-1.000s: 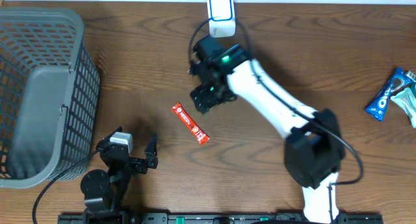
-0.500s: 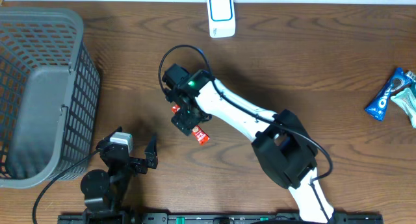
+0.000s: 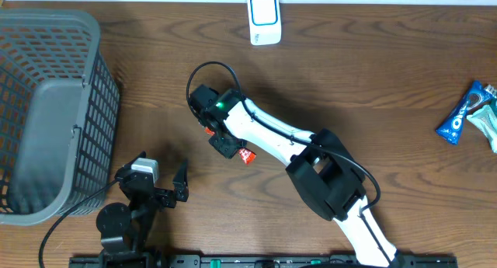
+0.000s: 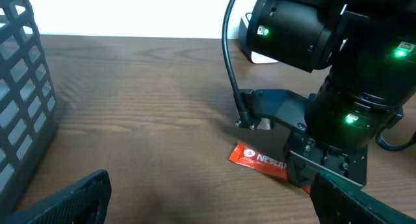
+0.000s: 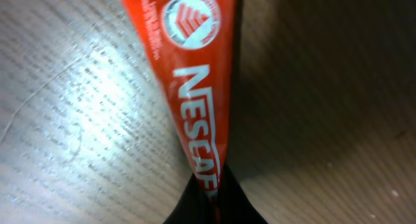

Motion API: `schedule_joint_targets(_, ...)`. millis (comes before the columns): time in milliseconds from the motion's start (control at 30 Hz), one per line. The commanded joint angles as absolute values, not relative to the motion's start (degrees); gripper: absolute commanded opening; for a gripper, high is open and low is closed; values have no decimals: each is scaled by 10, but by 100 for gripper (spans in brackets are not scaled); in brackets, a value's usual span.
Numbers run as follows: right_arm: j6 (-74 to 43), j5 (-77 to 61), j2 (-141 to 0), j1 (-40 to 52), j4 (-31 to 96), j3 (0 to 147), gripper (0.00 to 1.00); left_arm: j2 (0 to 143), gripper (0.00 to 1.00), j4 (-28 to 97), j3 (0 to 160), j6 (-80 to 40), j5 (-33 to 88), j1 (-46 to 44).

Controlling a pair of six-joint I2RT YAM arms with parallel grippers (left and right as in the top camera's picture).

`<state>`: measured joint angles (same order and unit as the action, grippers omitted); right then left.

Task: Scan the item barcode
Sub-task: 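Lift the Nescafe stick with the right gripper toward the scanner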

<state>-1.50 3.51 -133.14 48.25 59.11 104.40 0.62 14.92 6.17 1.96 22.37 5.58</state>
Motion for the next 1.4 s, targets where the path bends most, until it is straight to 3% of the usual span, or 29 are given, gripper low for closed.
schedule_joint_targets(0, -40, 96, -1410, 477, 587, 1015, 1, 2, 98, 151, 49, 28, 227, 57)
schedule_joint_targets(200, -40, 47, -1390, 448, 610, 1026, 1, 2, 98, 151, 49, 28, 227, 57)
schedule_joint_targets(533, -16, -401, -1345, 311, 763, 1032, 1, 2, 98, 151, 49, 28, 227, 57)
schedule_joint_targets(833, -67, -638, -1345, 213, 976, 1032, 1, 2, 98, 151, 49, 28, 227, 57)
schedule_joint_targets(933, -90, -692, -1345, 198, 975, 1030, 1, 2, 98, 151, 49, 28, 227, 57)
schedule_joint_targets(1200, -114, -698, -1345, 182, 953, 1030, 1, 2, 98, 151, 49, 28, 227, 57)
schedule_joint_targets(1267, -90, -657, -1345, 180, 892, 1030, 1, 2, 98, 151, 49, 28, 227, 57)
schedule_joint_targets(1367, -142, -503, -1345, 176, 783, 1030, 1, 2, 98, 151, 49, 28, 227, 57)
